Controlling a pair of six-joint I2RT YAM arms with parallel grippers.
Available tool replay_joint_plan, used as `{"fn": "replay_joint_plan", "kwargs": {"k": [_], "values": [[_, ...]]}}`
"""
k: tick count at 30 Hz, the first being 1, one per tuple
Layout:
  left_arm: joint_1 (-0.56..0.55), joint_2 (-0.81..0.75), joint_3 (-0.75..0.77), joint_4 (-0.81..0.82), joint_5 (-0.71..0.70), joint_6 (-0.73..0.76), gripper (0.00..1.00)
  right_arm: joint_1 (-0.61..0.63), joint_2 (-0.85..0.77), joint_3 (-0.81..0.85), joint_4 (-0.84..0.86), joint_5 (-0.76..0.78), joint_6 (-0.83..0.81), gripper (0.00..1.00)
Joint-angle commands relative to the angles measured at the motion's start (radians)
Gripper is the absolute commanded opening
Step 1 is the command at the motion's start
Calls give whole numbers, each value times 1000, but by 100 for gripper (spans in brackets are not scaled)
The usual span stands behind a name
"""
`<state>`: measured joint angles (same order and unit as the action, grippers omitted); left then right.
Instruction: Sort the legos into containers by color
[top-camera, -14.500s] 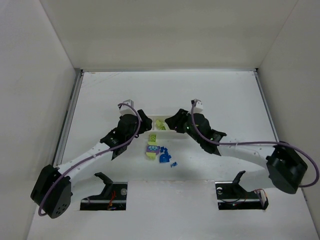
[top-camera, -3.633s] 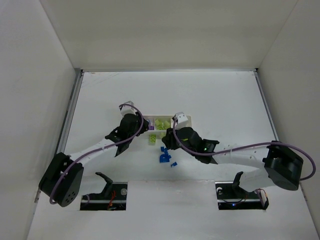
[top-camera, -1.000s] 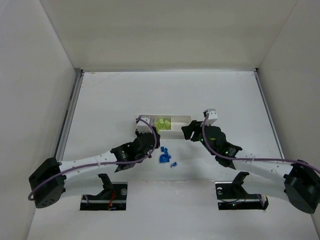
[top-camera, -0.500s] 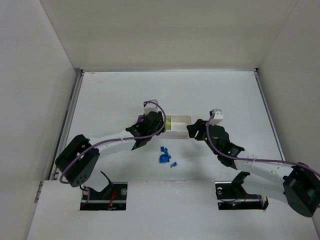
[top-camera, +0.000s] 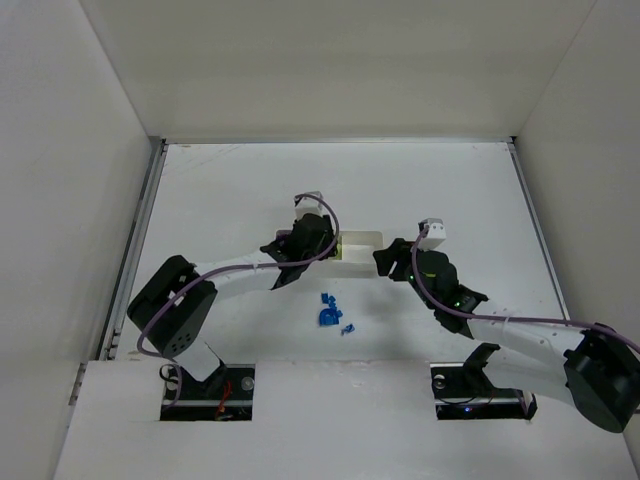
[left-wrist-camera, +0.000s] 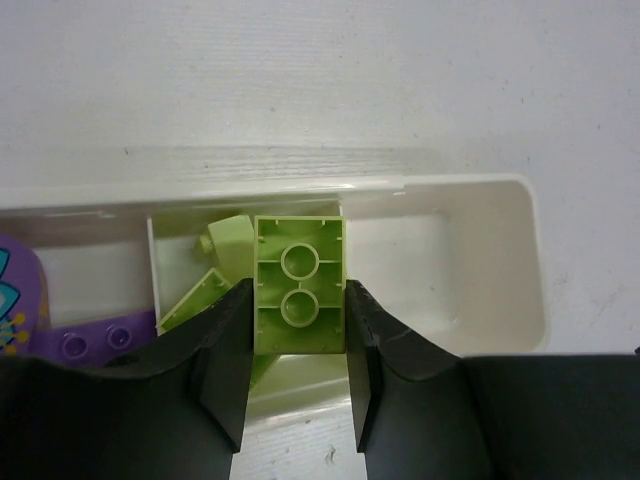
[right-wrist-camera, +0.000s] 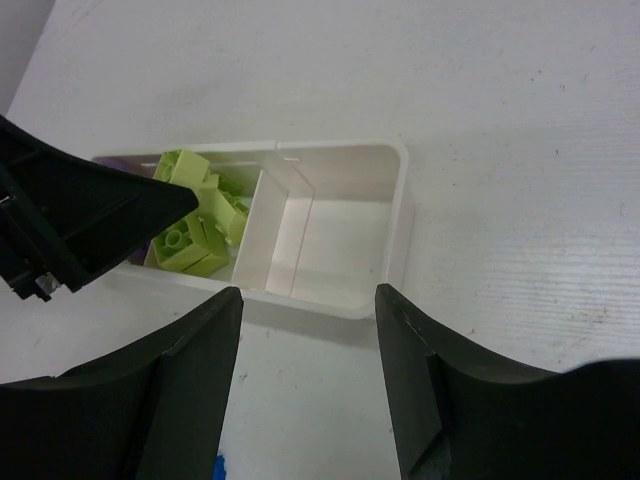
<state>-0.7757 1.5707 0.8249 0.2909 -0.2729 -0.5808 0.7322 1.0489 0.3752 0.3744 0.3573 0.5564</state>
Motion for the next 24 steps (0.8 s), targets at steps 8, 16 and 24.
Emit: {"fn": "replay_joint_plan", "kwargs": {"k": [8,16,24], "values": [[0,-21,20,33,-64,25,41,-6,-12,2,52,0,5,62],[-29,-119,-18,30,-81,50,60,-6,-30,-9,60,8,5,62],[-167,-395,-206,2,-143,21,29,5,3,16,44,9,-7,26]]}}
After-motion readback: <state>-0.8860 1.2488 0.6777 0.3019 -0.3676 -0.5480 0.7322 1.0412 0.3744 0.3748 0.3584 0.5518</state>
